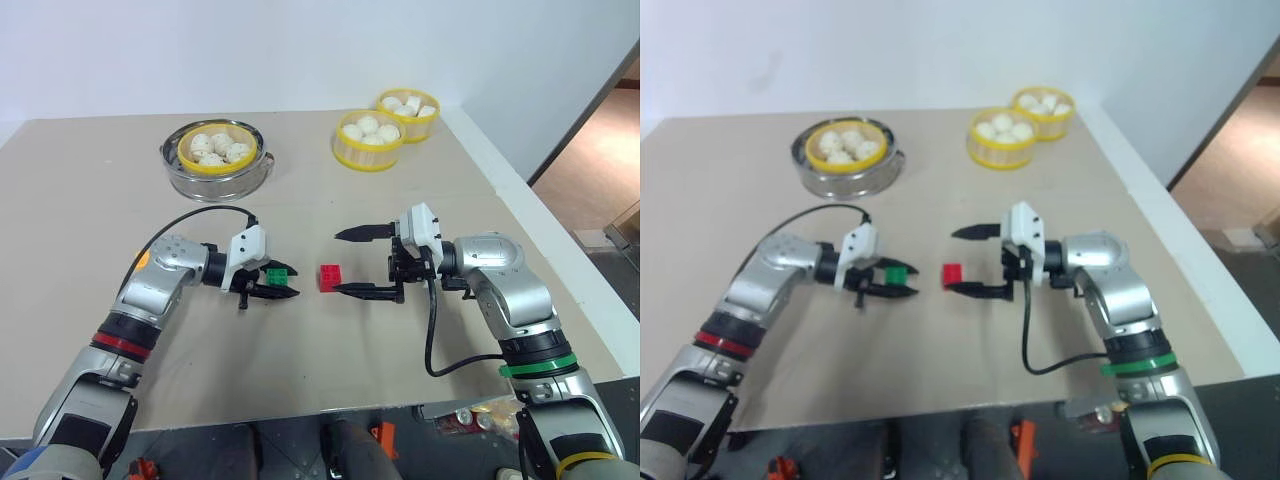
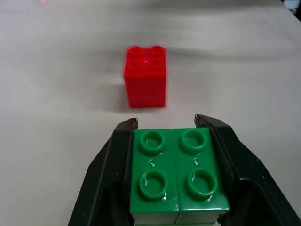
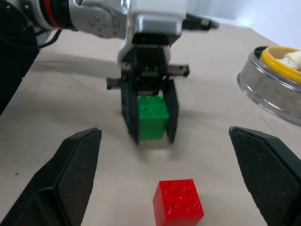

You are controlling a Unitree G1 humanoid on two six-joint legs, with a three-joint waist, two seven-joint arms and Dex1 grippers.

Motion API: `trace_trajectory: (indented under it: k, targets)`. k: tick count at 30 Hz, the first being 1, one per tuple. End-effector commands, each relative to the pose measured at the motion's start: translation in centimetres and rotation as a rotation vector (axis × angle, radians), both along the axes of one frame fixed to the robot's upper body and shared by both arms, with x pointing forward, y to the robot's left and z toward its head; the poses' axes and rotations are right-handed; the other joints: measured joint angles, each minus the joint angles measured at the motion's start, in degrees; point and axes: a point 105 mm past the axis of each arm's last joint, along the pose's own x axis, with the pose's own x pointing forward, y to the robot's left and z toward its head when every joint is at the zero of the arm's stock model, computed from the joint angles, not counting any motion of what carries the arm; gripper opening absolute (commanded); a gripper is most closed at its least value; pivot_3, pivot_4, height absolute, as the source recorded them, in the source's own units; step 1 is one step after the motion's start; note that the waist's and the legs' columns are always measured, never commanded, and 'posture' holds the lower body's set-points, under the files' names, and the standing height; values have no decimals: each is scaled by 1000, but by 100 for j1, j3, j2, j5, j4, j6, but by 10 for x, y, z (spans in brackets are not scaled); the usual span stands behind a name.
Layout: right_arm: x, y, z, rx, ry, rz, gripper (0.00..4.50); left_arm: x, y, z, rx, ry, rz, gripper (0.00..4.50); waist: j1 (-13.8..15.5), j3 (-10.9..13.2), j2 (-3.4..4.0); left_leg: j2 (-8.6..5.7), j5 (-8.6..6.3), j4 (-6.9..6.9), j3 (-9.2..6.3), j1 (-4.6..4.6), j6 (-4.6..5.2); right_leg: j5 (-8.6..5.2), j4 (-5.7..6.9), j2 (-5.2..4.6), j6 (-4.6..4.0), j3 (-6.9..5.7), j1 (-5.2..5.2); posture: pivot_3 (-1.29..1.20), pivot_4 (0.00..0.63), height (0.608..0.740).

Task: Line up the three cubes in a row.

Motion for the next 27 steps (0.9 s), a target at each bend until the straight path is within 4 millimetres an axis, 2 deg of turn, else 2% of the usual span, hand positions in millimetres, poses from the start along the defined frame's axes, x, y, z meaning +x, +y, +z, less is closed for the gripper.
trace_trajectory:
  k: [1,17,27]
  targets:
    - [-2,-1,12,5,-50,0,4500,2,-4,6,-10,-46,2,1370,3,0,0,0,0,6,0,-1,0,0,5,-1,0,0,0,0,150,740]
    - [-2,-2,13,-15,-49,-1,4500,15,0,-4,-7,-76,76,1370,2,0,0,-2,5,23,0,2,6,9,27,-2,3,2,0,0,150,740]
    - [-3,-2,12,-21,-46,-8,4500,14,-2,-9,29,-109,36,1370,0,0,0,-1,6,24,0,5,6,11,29,-2,1,2,1,0,150,740]
